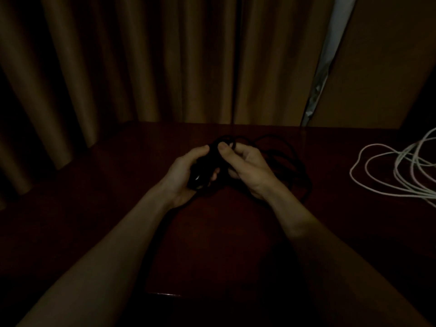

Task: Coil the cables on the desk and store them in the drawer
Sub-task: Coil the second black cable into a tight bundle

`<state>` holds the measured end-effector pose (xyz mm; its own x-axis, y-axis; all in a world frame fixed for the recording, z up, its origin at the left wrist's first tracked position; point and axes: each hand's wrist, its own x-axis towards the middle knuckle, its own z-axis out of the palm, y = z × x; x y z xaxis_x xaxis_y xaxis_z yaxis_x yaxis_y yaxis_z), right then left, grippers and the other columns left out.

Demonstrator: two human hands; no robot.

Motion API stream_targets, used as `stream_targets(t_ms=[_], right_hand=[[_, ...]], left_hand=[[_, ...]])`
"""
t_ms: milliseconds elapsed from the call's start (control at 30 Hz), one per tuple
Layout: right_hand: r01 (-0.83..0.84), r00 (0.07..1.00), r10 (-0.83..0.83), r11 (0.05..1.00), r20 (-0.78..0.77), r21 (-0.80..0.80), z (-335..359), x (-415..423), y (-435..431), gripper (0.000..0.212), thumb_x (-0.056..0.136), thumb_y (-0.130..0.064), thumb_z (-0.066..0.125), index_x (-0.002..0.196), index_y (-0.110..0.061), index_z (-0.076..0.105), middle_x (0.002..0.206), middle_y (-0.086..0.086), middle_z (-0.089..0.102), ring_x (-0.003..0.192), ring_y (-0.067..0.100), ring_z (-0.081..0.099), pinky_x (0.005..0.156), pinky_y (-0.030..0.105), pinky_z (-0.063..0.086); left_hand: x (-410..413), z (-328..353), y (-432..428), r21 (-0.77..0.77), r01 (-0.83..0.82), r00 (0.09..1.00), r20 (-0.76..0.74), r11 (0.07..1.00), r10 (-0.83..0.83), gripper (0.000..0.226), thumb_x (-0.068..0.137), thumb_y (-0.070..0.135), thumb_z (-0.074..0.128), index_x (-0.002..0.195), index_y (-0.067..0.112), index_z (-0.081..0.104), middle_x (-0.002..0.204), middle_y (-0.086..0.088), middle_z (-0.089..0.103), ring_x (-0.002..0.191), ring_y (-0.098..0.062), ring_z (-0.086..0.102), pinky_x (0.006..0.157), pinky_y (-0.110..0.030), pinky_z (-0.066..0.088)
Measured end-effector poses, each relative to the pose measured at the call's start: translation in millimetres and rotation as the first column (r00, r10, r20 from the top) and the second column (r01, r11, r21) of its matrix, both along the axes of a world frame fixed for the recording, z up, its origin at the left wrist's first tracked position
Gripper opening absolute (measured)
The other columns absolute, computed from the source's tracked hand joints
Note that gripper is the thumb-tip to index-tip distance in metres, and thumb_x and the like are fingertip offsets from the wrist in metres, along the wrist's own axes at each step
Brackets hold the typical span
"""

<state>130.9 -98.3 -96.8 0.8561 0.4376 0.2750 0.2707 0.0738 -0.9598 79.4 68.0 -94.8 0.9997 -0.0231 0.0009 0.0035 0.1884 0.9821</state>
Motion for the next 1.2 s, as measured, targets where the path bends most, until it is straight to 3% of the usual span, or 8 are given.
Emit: stream_targets(t_ms=[167, 300, 467, 633, 800, 933, 1067, 1200], right_hand=[[0.050, 0.998, -0.050, 0.998, 0.022, 0.025, 0, -2, -1, 0.045, 0.101, -0.034, 0.063, 0.096, 0.011, 0.069, 0.062, 0.000, 0.066, 0.048, 0.003, 0.057, 0.047, 0.014, 0.042], [0.090, 0.996, -0.090, 0.995, 0.001, 0.046, -1, -4, 2, 0.039, 0.096, -0.036, 0.072, 0.076, -0.003, 0.066, 0.069, 0.010, 0.070, 0.063, 0.025, 0.067, 0.064, 0.034, 0.056], [0.174, 0.984, -0.174, 0.985, 0.041, -0.002, -6, 2, 4, 0.043, 0.092, -0.036, 0.077, 0.064, -0.014, 0.053, 0.078, 0.022, 0.068, 0.083, 0.036, 0.073, 0.074, 0.045, 0.056], [0.186, 0.980, -0.184, 0.982, 0.080, -0.013, -4, 1, 7, 0.040, 0.094, -0.034, 0.075, 0.065, -0.017, 0.053, 0.074, 0.013, 0.060, 0.070, 0.026, 0.061, 0.066, 0.039, 0.048], [0.140, 0.990, -0.141, 0.990, 0.023, 0.030, -3, -1, 6, 0.023, 0.096, -0.022, 0.073, 0.098, -0.003, 0.060, 0.062, -0.012, 0.063, 0.055, -0.001, 0.061, 0.053, 0.017, 0.047], [0.004, 0.998, -0.001, 0.999, -0.061, 0.041, -1, 1, 3, 0.031, 0.099, -0.027, 0.069, 0.112, 0.000, 0.066, 0.081, 0.009, 0.066, 0.072, 0.017, 0.059, 0.066, 0.028, 0.052], [-0.164, 0.983, 0.167, 0.985, -0.073, 0.050, 0, 1, -6, 0.018, 0.103, -0.026, 0.060, 0.097, -0.012, 0.070, 0.080, 0.001, 0.062, 0.058, 0.012, 0.043, 0.060, 0.018, 0.046], [-0.052, 0.999, 0.051, 0.995, -0.018, -0.089, 0, -1, -4, 0.027, 0.103, -0.030, 0.062, 0.088, -0.007, 0.061, 0.073, 0.002, 0.055, 0.051, 0.002, 0.047, 0.051, 0.013, 0.040]], left_hand=[[-1, 2, -6, 0.060, -0.063, 0.998, -0.008, 0.996, 0.064, 0.042, 0.105, 0.041, 0.051, 0.122, 0.006, 0.067, 0.079, -0.010, 0.071, 0.064, -0.018, 0.063, 0.057, -0.028, 0.047], [3, -6, -6, 0.235, -0.187, 0.972, 0.185, 0.954, 0.145, 0.018, 0.104, 0.028, 0.060, 0.108, 0.011, 0.064, 0.089, -0.005, 0.076, 0.082, -0.026, 0.073, 0.065, -0.033, 0.057], [2, -18, -1, 0.684, -0.368, 0.896, 0.443, 0.630, 0.042, 0.054, 0.076, 0.042, 0.091, 0.119, 0.025, 0.063, 0.107, 0.018, 0.068, 0.098, 0.005, 0.066, 0.080, -0.016, 0.056], [4, -21, -4, 0.538, -0.424, 0.848, 0.519, 0.729, 0.110, 0.041, 0.084, 0.034, 0.086, 0.114, 0.019, 0.063, 0.105, 0.016, 0.072, 0.098, 0.003, 0.069, 0.080, -0.016, 0.056], [4, -19, -4, 0.417, -0.315, 0.893, 0.434, 0.853, 0.117, 0.024, 0.095, 0.022, 0.075, 0.114, 0.011, 0.065, 0.104, 0.000, 0.074, 0.089, -0.014, 0.075, 0.073, -0.027, 0.060], [1, -13, -6, 0.264, -0.174, 0.955, 0.282, 0.949, 0.096, 0.026, 0.098, 0.019, 0.070, 0.121, 0.007, 0.063, 0.111, -0.009, 0.075, 0.091, -0.026, 0.076, 0.081, -0.035, 0.063], [-1, -3, 0, -0.009, -0.018, 0.995, 0.094, 1.000, 0.019, 0.031, 0.093, 0.026, 0.068, 0.115, 0.006, 0.060, 0.097, -0.014, 0.075, 0.074, -0.020, 0.072, 0.066, -0.030, 0.060], [0, -5, 1, 0.050, -0.025, 0.997, 0.069, 0.998, 0.022, 0.015, 0.101, 0.023, 0.061, 0.106, 0.009, 0.060, 0.097, -0.013, 0.076, 0.080, -0.024, 0.073, 0.070, -0.034, 0.058]])
